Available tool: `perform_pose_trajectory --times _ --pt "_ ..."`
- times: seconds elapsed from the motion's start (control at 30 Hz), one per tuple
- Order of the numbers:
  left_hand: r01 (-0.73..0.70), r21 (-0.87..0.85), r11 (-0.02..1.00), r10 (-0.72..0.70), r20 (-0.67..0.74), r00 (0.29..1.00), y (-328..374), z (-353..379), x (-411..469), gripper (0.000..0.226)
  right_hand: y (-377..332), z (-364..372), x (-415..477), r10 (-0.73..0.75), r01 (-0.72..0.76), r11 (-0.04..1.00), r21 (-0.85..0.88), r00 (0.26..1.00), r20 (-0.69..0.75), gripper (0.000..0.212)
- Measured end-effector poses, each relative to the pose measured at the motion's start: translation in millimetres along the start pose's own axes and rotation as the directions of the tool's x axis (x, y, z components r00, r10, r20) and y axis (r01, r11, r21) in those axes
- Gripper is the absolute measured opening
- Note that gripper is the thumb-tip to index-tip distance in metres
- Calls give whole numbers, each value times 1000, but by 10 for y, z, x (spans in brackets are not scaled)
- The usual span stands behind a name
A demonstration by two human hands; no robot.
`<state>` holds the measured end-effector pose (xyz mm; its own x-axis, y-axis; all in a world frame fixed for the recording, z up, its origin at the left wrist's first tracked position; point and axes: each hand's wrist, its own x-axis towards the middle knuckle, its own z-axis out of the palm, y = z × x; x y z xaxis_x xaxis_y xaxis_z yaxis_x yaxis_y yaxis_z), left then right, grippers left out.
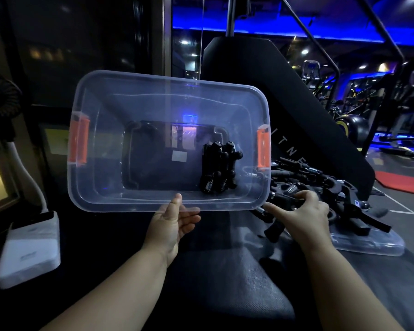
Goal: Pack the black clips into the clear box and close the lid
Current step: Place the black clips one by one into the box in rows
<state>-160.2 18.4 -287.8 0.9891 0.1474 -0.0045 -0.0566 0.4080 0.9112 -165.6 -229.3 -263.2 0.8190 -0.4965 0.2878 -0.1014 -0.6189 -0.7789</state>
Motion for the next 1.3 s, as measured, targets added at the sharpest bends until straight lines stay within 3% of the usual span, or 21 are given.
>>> perform_pose_trajectory --times 0.37,0.53,0.7,1.3 --pt "5 -11 1000 -5 1 1000 -2 -7 12 30 14 -13 45 24 -18 996 83 997 -70 91" --pt "4 -9 1000 -3 6 1000 -9 -10 26 31 -22 8 13 -35 44 992 116 996 -82 81" --pt "3 -12 1000 -3 3 1000 -8 -4 26 32 -56 31 -35 -107 116 988 104 990 -88 69" --pt "9 -4 1000 -9 1 1000 -1 -1 18 32 -94 172 -109 -229 232 973 16 967 -112 77"
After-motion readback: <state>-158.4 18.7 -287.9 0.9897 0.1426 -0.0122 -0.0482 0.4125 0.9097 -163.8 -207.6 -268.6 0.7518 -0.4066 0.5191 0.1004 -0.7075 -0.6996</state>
